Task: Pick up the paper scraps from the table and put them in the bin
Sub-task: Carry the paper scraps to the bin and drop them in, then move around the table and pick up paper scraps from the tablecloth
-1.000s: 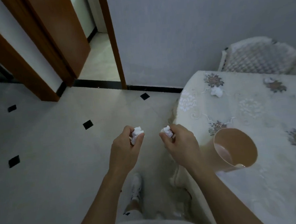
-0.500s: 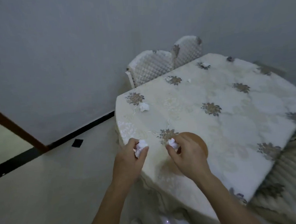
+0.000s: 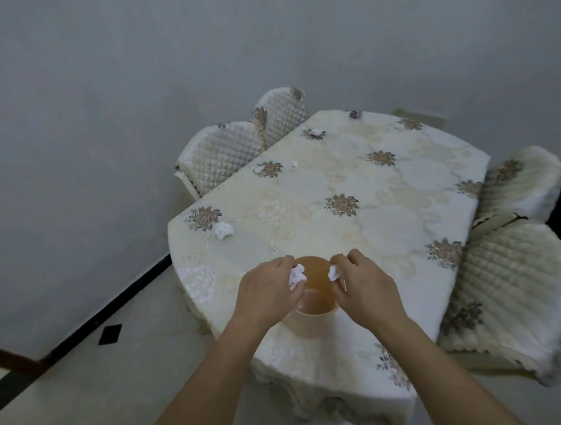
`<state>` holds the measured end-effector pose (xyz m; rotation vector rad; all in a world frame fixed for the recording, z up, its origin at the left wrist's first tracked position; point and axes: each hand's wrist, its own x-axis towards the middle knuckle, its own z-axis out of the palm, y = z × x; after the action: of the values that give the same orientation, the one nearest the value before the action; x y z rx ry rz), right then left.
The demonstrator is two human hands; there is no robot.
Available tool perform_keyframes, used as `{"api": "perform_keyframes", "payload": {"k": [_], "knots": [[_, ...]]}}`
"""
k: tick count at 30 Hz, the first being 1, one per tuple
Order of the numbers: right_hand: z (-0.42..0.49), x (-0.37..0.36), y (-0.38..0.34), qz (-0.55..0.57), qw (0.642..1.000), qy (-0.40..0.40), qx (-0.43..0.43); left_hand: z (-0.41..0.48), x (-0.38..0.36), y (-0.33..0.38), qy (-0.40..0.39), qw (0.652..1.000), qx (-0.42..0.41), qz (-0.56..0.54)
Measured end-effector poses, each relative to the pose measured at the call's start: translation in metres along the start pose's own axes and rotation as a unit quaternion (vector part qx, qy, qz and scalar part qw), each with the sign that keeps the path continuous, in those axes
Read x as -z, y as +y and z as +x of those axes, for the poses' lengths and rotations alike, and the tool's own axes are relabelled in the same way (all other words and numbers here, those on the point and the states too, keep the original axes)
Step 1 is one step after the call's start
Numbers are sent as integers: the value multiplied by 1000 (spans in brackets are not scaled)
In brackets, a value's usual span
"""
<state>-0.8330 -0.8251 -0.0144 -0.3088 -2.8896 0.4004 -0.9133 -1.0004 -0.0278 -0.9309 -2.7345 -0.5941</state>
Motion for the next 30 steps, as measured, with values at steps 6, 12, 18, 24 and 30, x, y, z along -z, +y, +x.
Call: {"api": "perform_keyframes", "payload": {"k": [6,12,18,24,30], "knots": [[11,-5,1,-35,999,0,3,11,-12,7,-11,1000,1,29],[17,-12,2,-41,999,-28,1,11,-28,11,-21,996,30,77],[4,-20,12,-39,997,-58,11,2,-32,-1,-72,993,63,73],[5,-15,11,-32,999,-35,15,6,-23,3,-31,995,40,84],[31,15,-1,-36,998,35,41,25,8,2,39,995,25,86]]}}
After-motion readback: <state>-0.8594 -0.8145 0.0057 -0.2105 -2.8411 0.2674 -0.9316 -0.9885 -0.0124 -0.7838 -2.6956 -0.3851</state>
